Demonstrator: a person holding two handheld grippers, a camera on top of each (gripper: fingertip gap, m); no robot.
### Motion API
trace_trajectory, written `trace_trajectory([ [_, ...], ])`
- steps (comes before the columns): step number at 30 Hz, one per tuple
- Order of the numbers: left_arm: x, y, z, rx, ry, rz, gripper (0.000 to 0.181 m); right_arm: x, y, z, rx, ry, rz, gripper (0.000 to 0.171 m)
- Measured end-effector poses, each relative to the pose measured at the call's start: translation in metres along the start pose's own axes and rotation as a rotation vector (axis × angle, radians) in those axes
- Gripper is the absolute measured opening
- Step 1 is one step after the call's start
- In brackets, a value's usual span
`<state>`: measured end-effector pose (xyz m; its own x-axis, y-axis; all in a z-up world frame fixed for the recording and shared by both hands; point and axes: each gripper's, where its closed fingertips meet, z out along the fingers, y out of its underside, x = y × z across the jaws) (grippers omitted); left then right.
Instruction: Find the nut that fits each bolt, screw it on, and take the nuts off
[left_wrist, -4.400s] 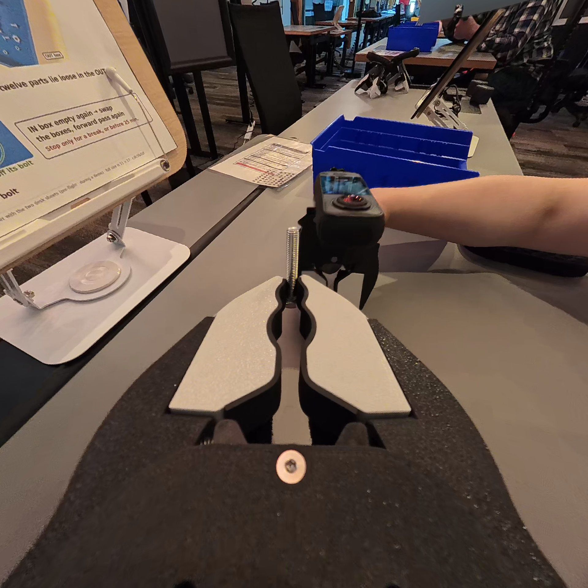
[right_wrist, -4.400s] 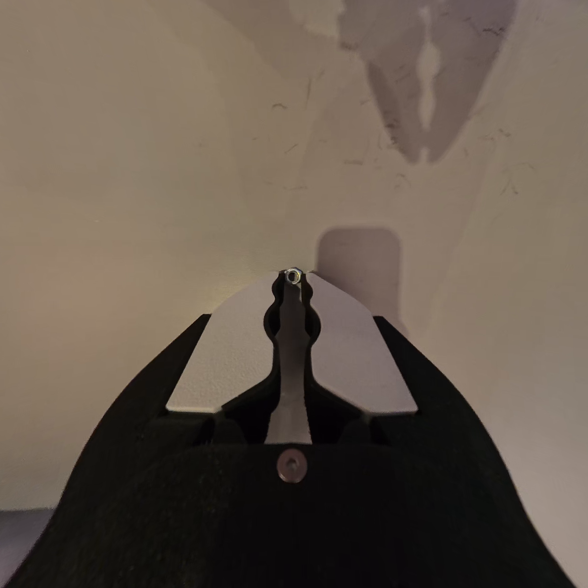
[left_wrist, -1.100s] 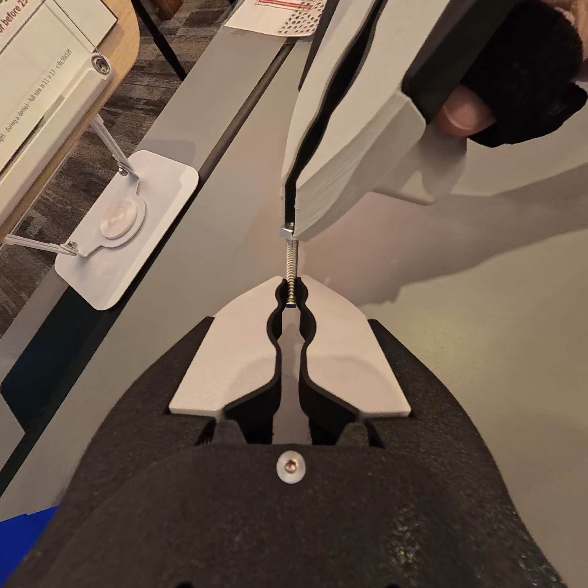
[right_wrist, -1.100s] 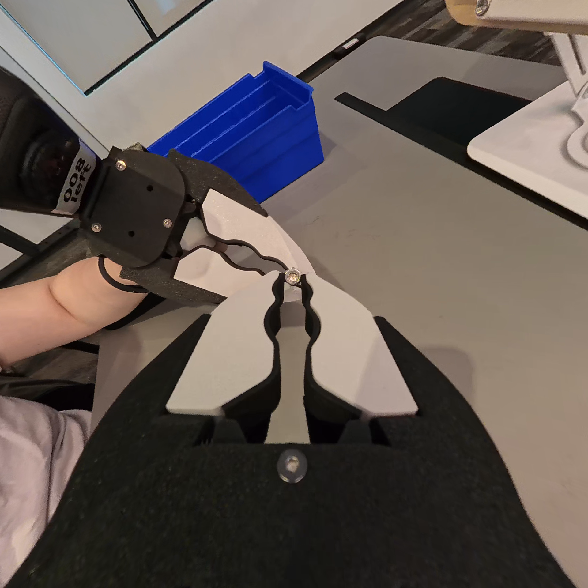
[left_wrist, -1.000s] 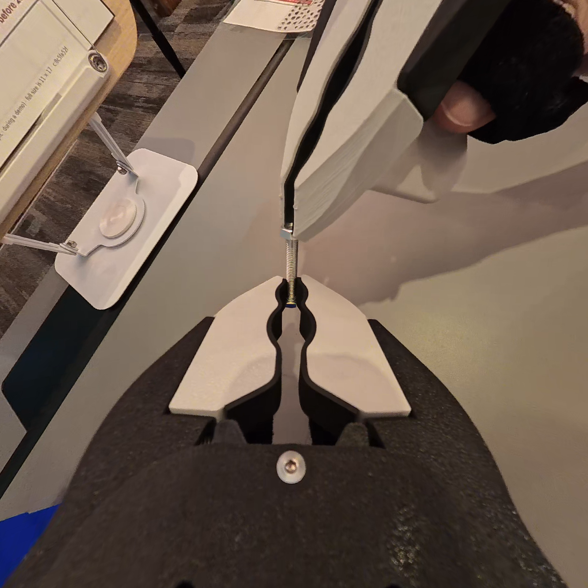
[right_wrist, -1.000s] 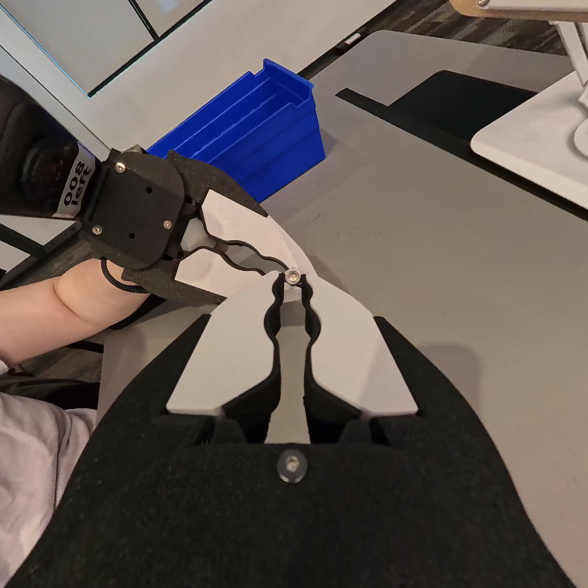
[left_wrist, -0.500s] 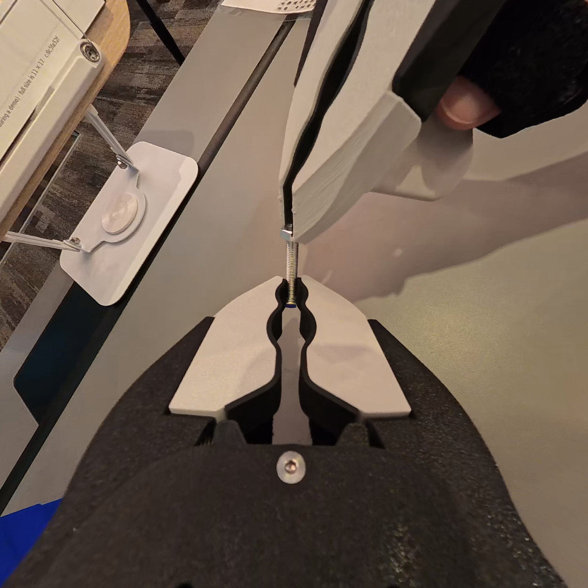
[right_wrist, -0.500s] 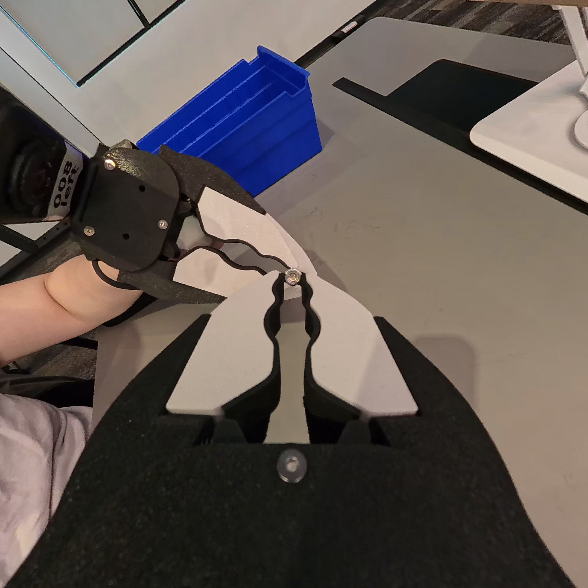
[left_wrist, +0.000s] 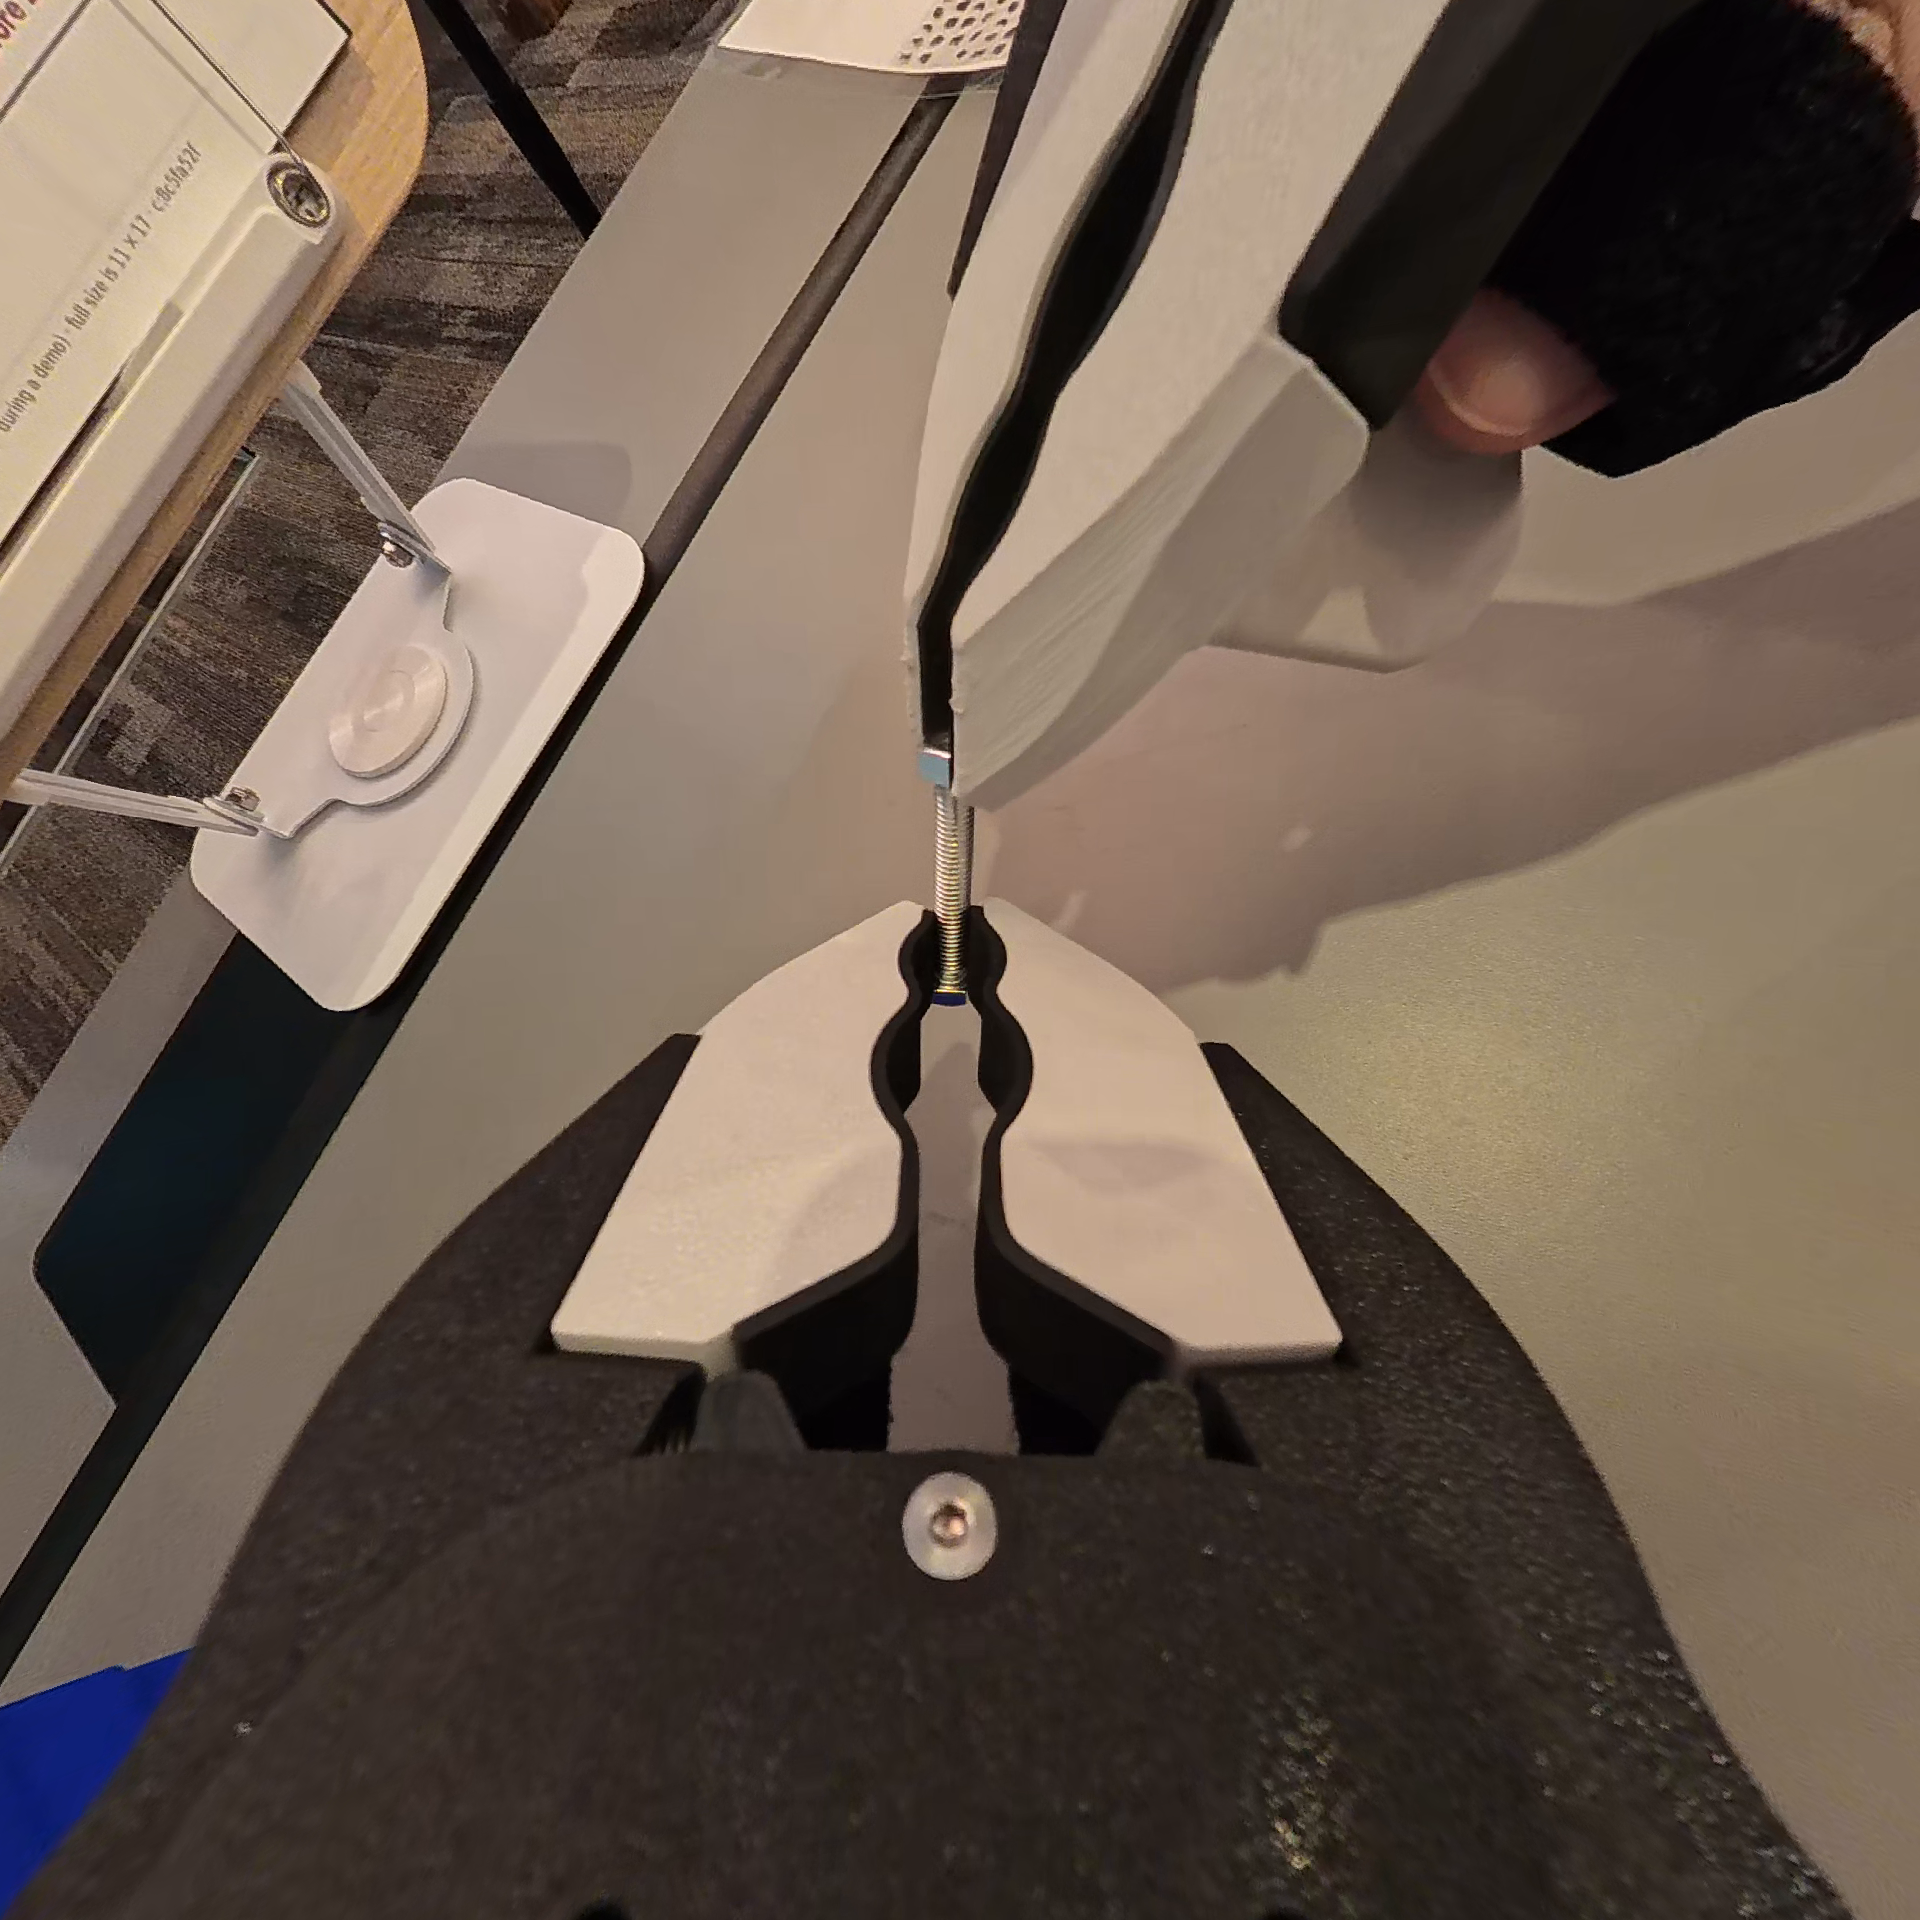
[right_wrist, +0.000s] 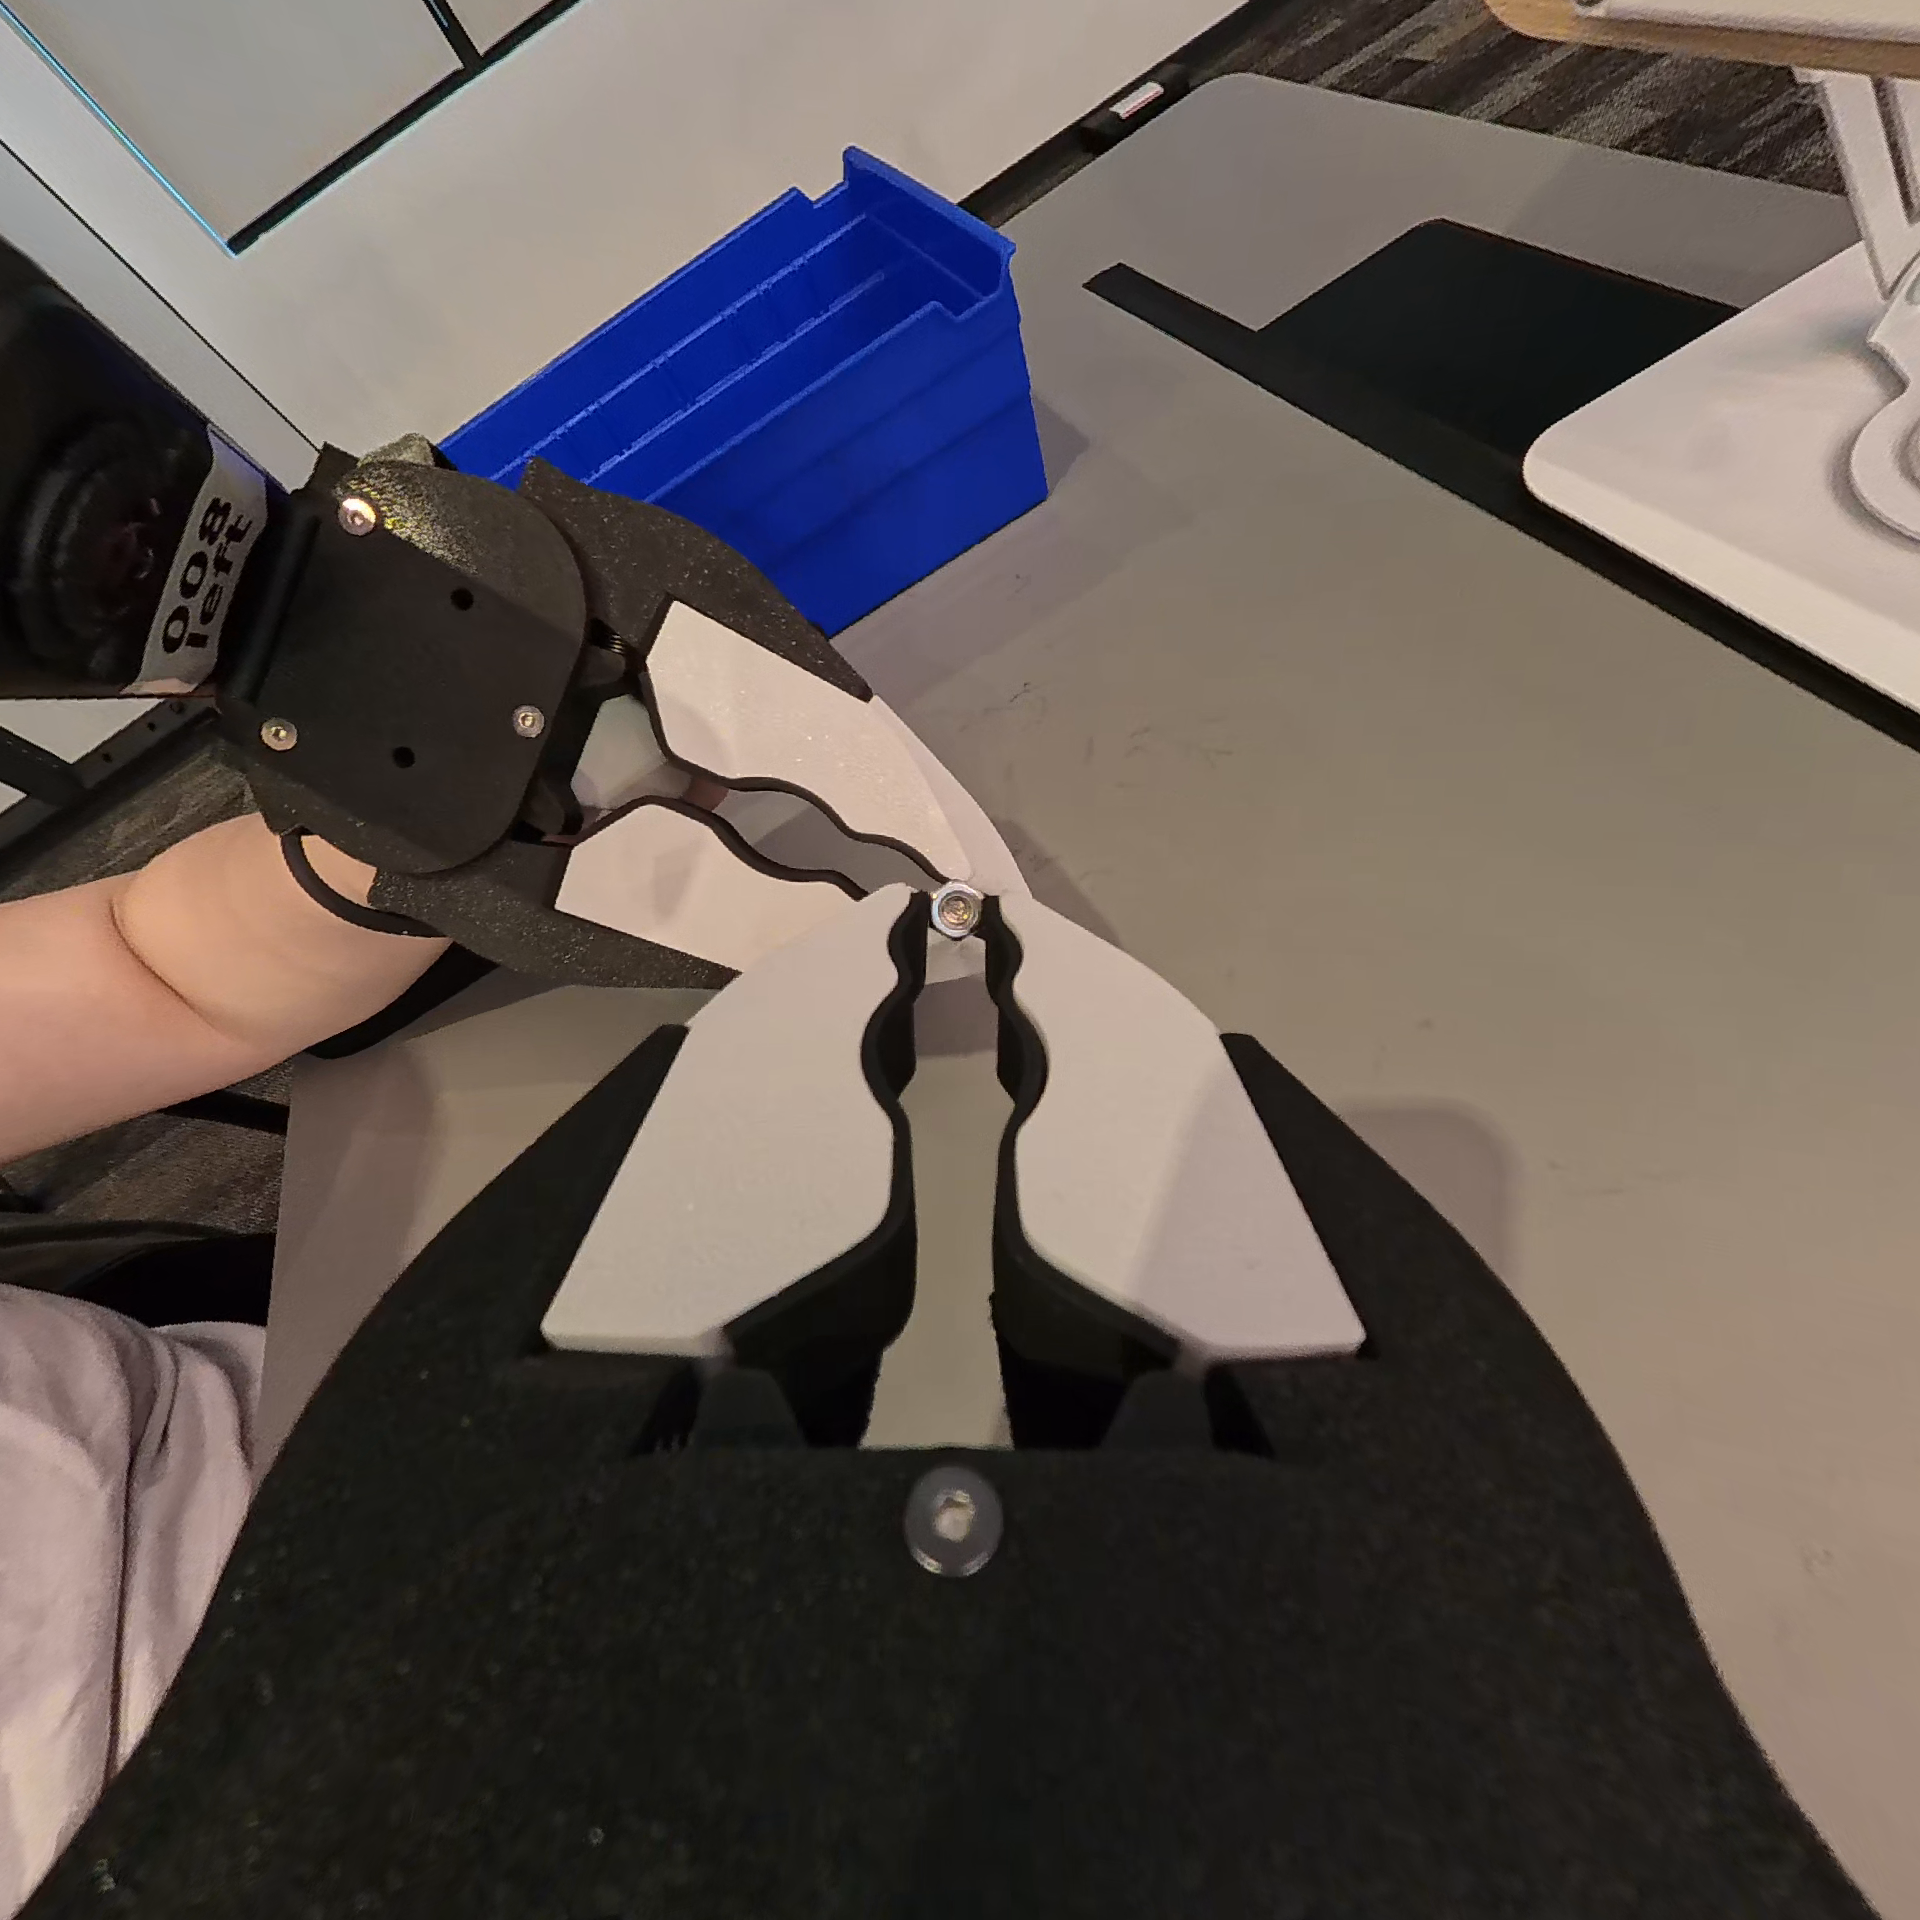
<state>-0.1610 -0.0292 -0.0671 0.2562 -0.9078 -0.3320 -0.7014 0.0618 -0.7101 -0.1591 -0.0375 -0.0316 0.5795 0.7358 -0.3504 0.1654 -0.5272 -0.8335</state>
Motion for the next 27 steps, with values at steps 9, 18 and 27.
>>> trace_trajectory([
  [9,-0.0006,-0.0007,-0.0008,0.005,-0.001,0.0,0.005,-0.0007,-0.0005,-0.0002,0.002,0.0,-0.012,0.01],
  [18,-0.0005,-0.0008,-0.0007,0.007,0.002,0.0,0.005,-0.0007,-0.0004,0.0001,0.0,0.0,-0.023,0.01],
  [27,-0.0006,-0.0008,-0.001,0.008,0.002,0.0,0.005,-0.0013,-0.0004,0.0007,-0.002,0.001,-0.036,0.012],
])
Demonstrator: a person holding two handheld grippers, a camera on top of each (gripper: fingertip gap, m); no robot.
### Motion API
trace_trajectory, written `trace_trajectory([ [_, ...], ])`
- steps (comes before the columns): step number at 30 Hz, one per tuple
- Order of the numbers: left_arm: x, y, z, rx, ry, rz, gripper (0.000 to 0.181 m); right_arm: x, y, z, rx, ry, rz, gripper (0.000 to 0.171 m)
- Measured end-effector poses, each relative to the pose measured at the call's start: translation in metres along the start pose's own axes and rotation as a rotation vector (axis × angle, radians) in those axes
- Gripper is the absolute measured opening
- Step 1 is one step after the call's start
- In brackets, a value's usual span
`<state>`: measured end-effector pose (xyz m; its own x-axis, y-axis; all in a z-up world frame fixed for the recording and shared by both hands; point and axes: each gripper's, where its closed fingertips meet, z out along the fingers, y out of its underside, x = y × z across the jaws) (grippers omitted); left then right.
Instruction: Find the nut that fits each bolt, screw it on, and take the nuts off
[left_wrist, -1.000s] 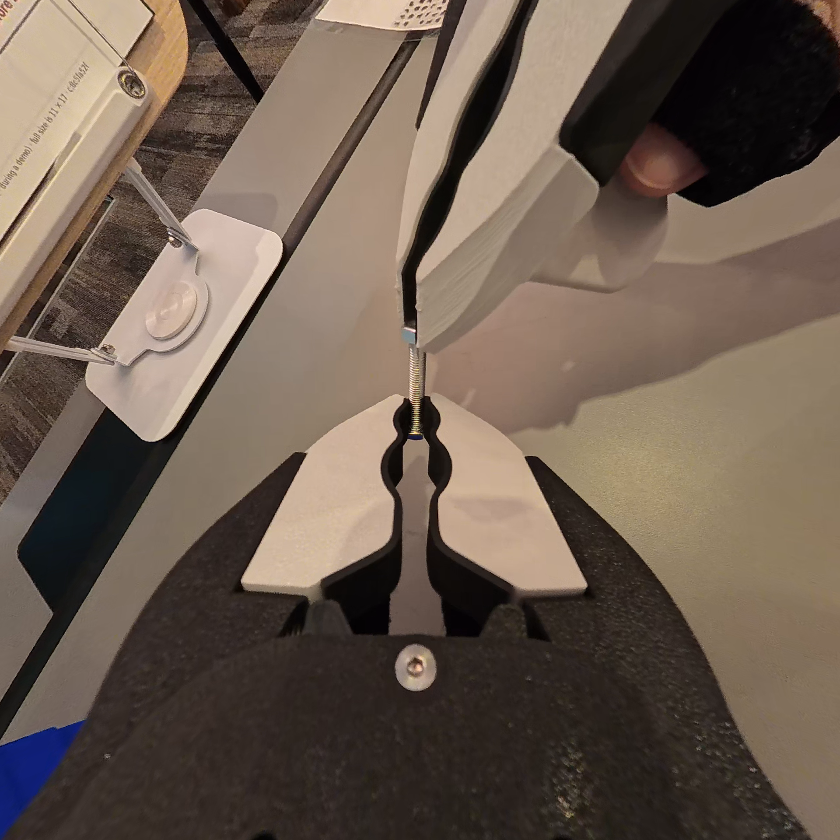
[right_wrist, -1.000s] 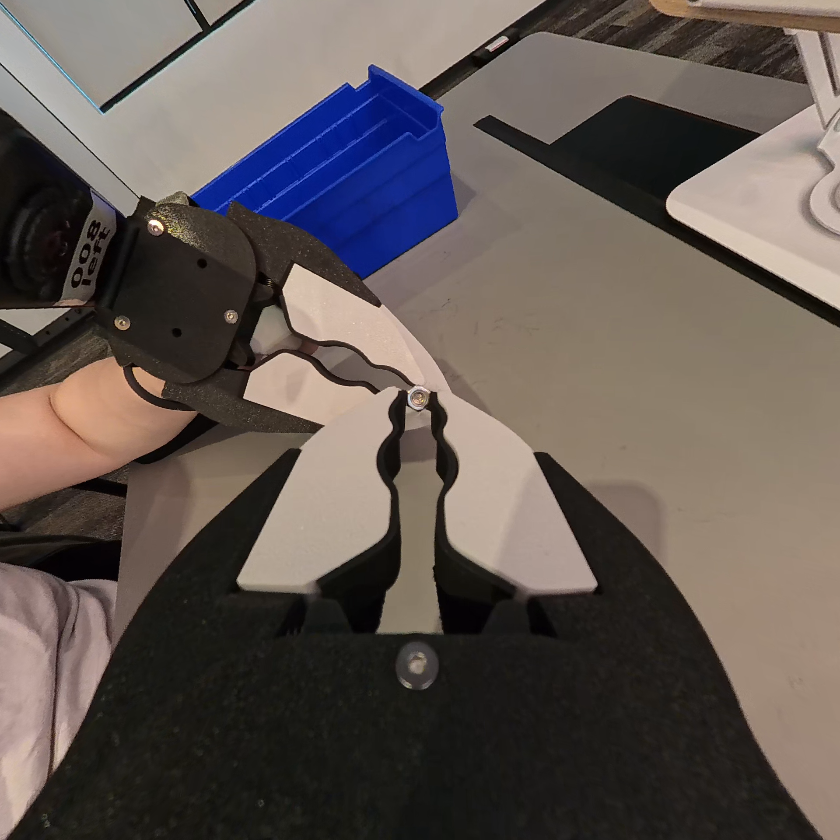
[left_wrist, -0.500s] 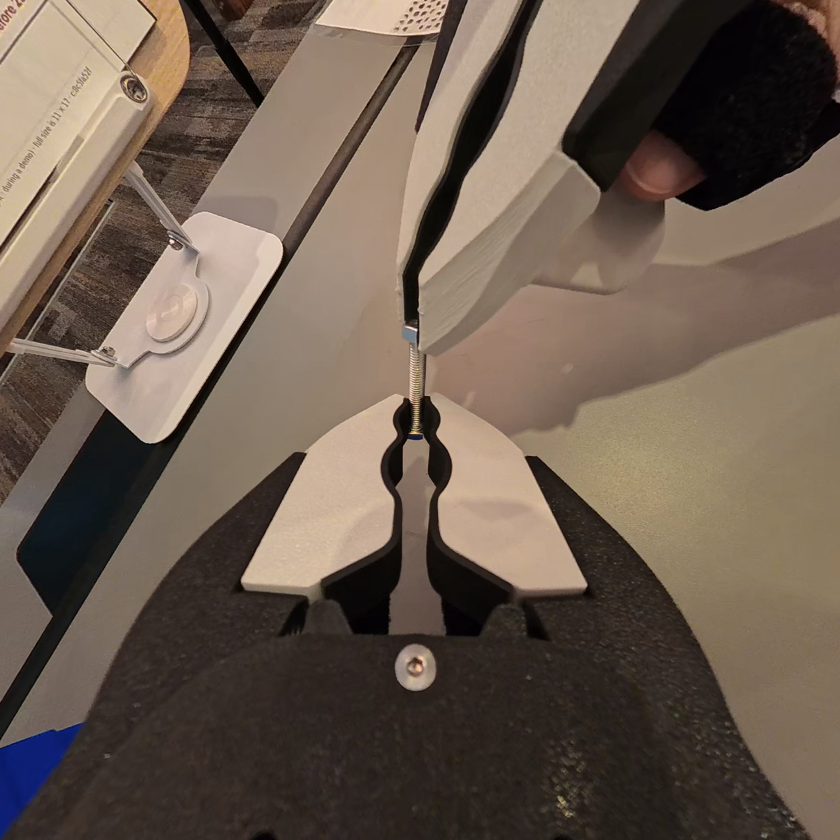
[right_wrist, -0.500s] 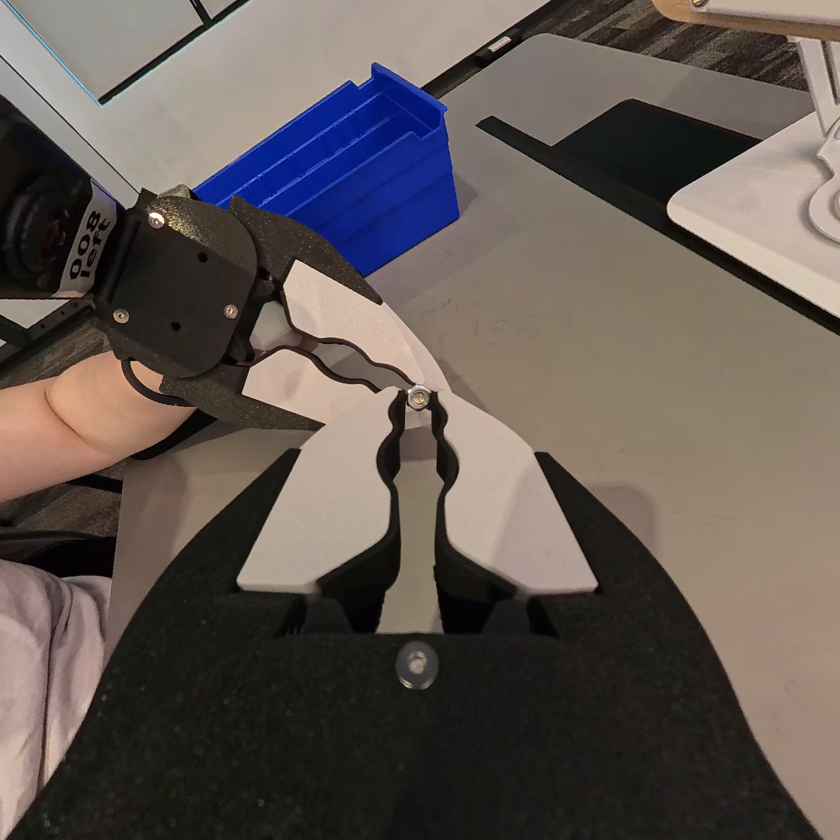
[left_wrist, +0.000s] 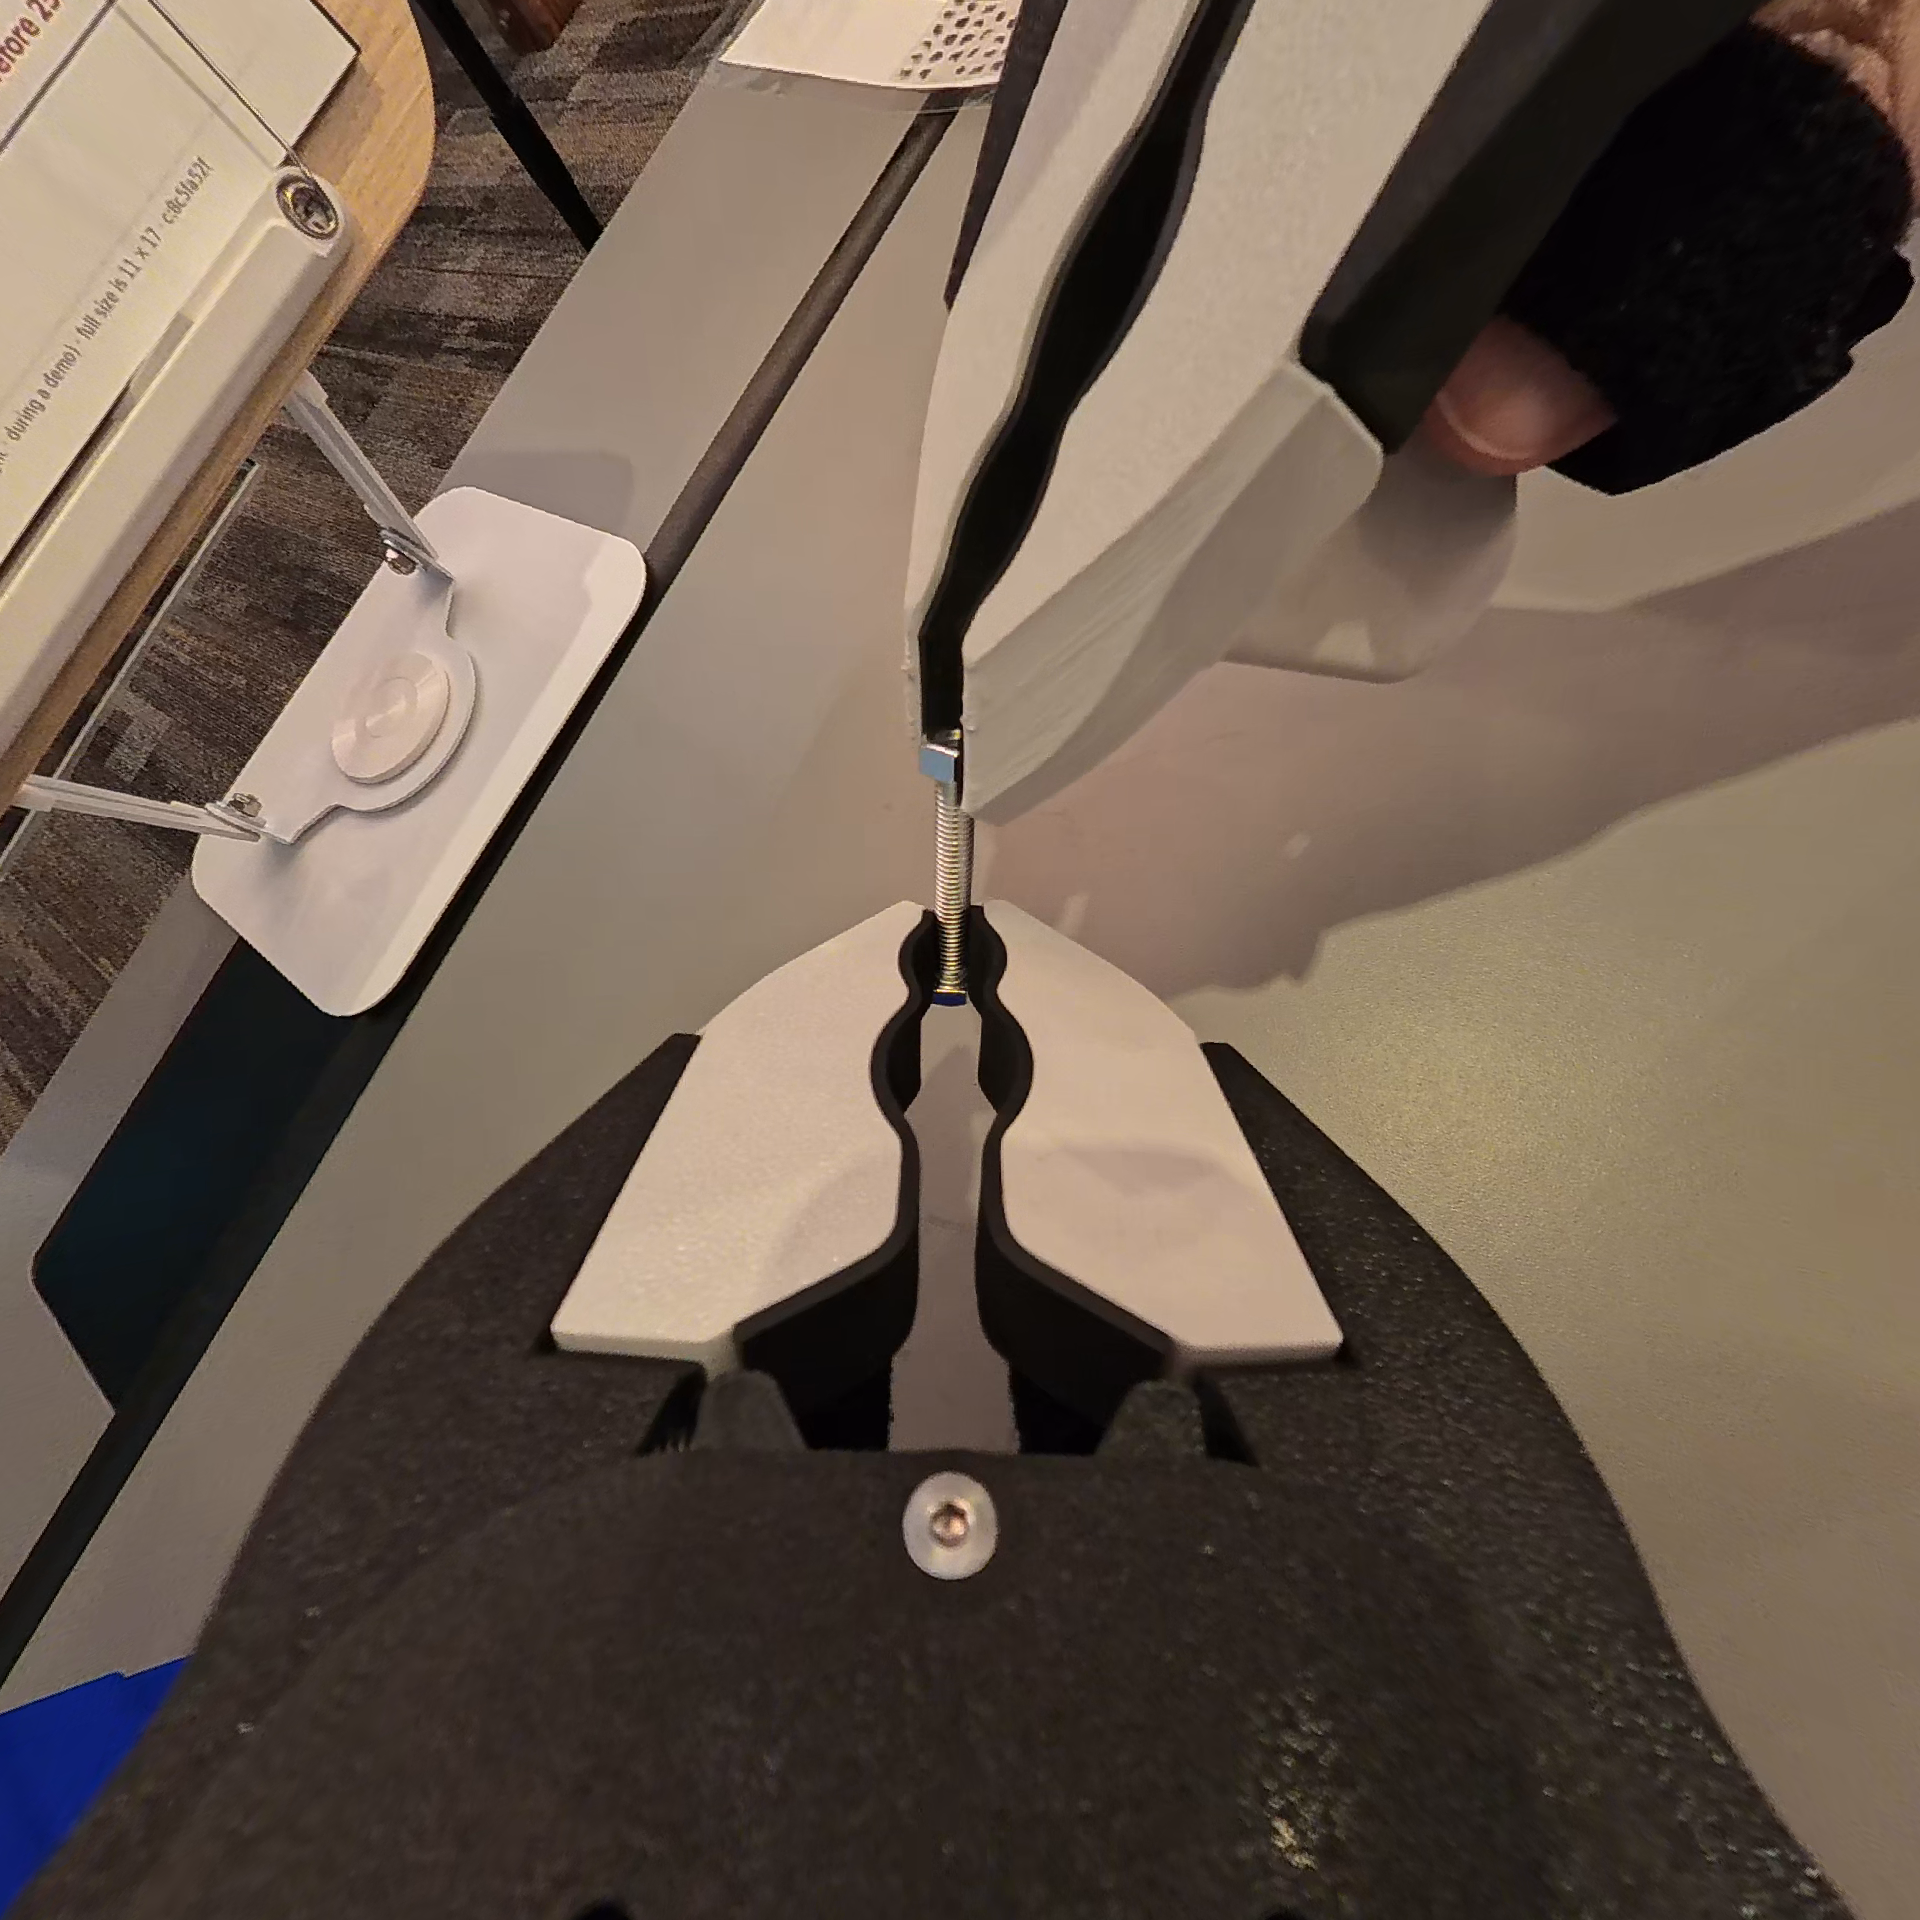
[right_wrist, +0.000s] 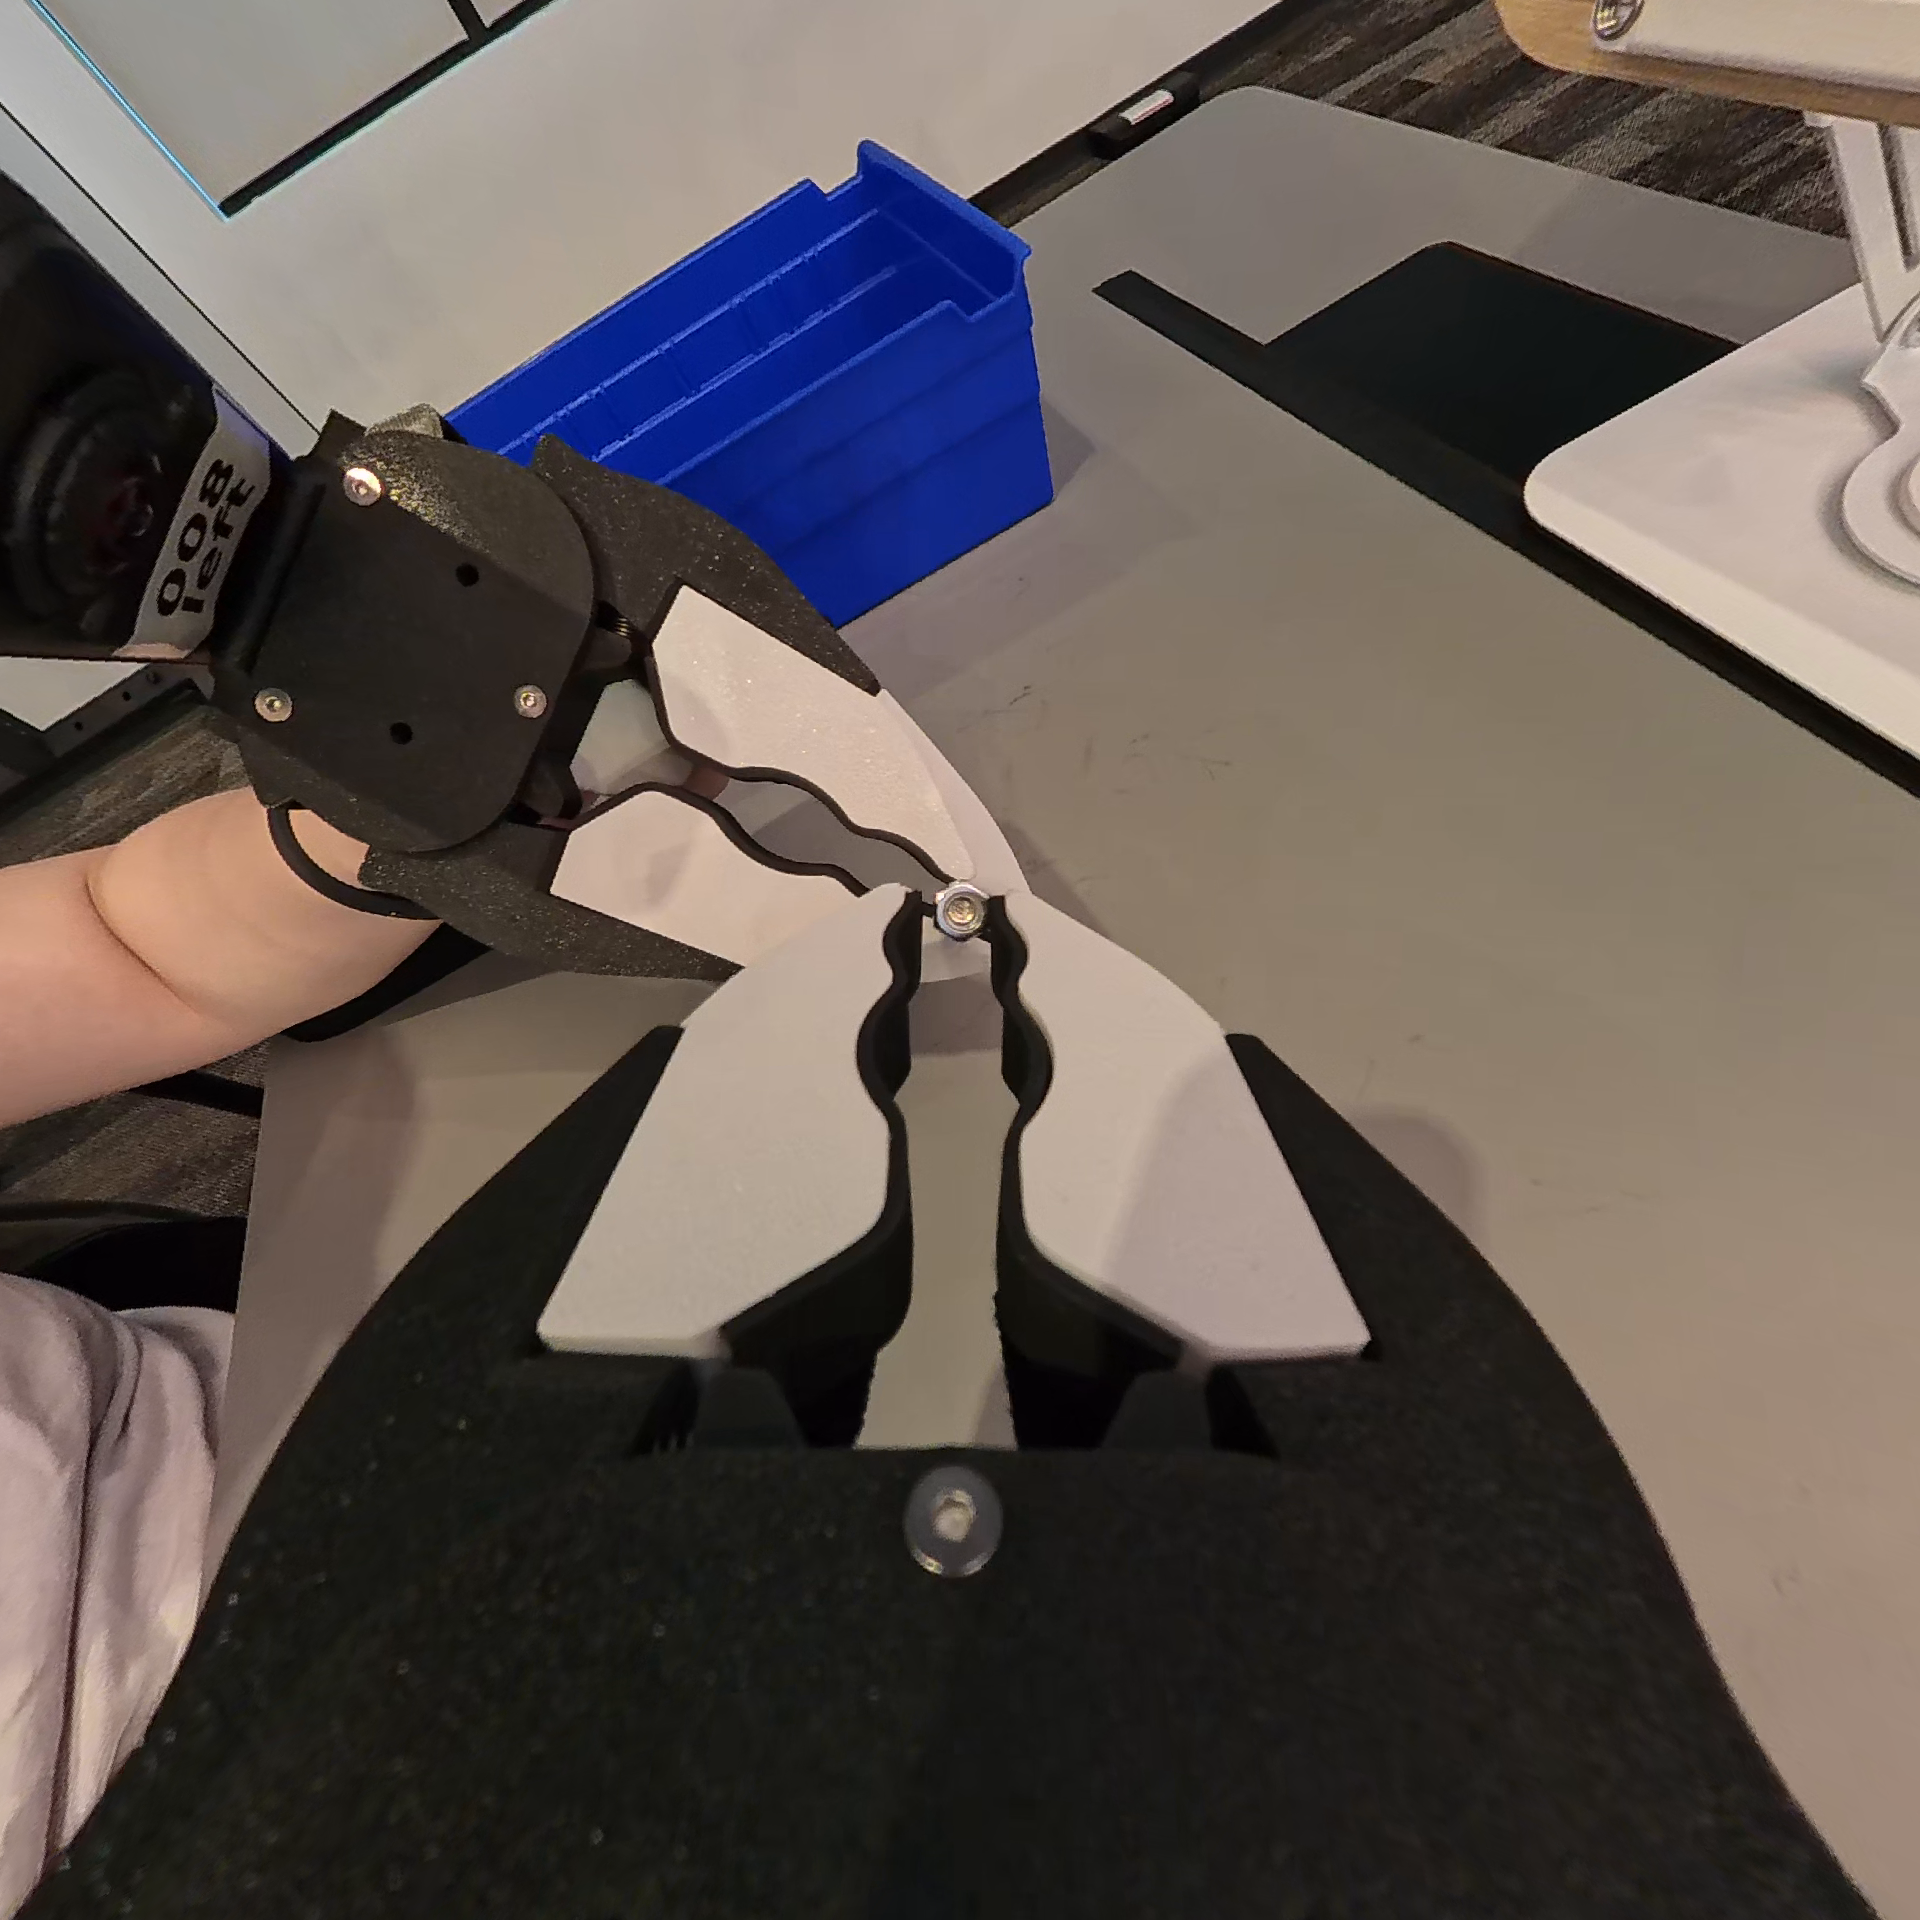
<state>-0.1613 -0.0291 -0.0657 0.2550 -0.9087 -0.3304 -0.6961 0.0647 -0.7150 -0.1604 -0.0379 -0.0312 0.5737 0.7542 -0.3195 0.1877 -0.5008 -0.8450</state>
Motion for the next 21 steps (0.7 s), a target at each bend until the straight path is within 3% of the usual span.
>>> trace_trajectory([
  [14,-0.0015,-0.0009,-0.0013,0.01,0.002,-0.007,0.005,0.0022,-0.0007,0.001,-0.001,0.016,-0.046,0.023],
  [21,-0.0054,-0.0016,-0.0028,0.057,0.053,-0.082,0.005,0.0041,-0.0063,-0.0032,0.003,0.052,-0.24,0.038],
])
